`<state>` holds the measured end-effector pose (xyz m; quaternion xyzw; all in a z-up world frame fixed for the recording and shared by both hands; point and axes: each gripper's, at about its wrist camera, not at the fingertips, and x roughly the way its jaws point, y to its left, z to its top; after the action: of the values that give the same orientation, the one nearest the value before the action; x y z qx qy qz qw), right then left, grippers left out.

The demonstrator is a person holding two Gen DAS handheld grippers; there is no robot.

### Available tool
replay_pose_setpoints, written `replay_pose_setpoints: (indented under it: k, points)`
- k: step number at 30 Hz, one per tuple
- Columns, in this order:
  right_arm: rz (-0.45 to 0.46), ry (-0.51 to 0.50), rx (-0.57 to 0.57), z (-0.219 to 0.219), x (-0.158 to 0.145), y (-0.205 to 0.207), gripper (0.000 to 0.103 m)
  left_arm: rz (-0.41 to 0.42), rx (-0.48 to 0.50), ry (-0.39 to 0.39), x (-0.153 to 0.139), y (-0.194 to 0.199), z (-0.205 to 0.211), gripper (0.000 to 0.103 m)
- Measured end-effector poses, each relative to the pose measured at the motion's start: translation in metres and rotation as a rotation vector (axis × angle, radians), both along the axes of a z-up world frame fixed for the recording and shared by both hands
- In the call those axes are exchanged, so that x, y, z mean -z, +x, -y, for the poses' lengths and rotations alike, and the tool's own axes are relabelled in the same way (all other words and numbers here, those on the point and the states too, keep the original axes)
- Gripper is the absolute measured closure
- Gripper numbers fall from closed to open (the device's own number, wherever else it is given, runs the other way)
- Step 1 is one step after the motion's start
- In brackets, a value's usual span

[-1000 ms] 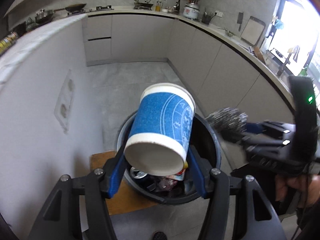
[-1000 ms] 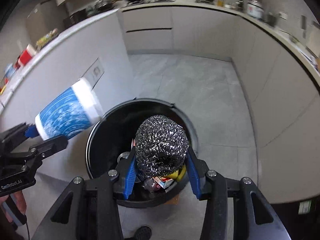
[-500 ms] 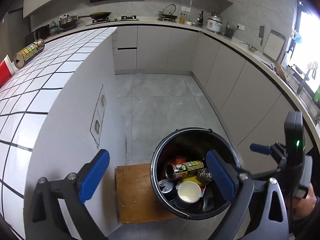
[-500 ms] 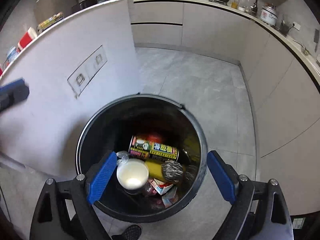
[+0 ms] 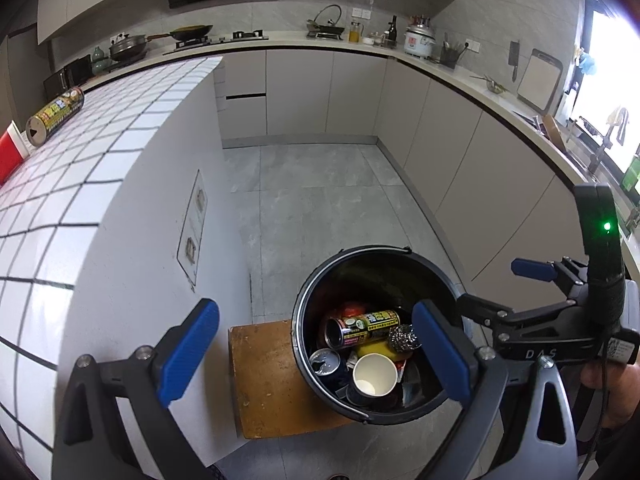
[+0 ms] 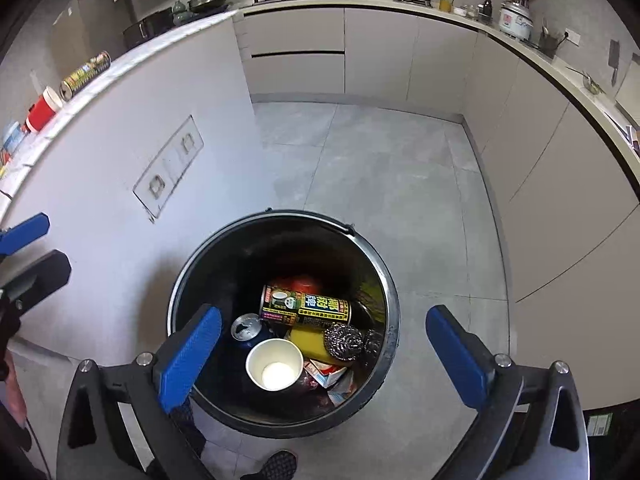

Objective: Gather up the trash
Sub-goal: 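Move both open tools back from the bin to the island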

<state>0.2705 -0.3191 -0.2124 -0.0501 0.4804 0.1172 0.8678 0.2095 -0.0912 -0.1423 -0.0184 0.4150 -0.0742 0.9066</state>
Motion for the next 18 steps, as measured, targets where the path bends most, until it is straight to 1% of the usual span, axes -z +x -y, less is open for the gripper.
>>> replay_pose_setpoints:
  k: [5,10,12,15,18]
  points:
    - [0.037,0.01,0.007,-0.003,-0.019,-0.005,0.0,0.03,0.01,0.017,-0.017,-0.003,-0.004,0.005]
    - [0.077,0.037,0.029,-0.013,-0.045,-0.006,0.0,0.067,0.003,0.024,-0.04,-0.001,-0.027,0.005]
    - [0.098,0.048,0.035,-0.021,-0.057,-0.005,0.0,0.079,-0.014,0.015,-0.046,-0.001,-0.041,0.005]
    - [0.129,0.026,0.048,-0.04,-0.076,-0.002,0.0,0.093,-0.046,-0.008,-0.054,-0.001,-0.07,0.005]
    - [0.156,0.027,0.051,-0.063,-0.092,0.002,0.0,0.118,-0.1,0.011,-0.062,-0.001,-0.108,0.005]
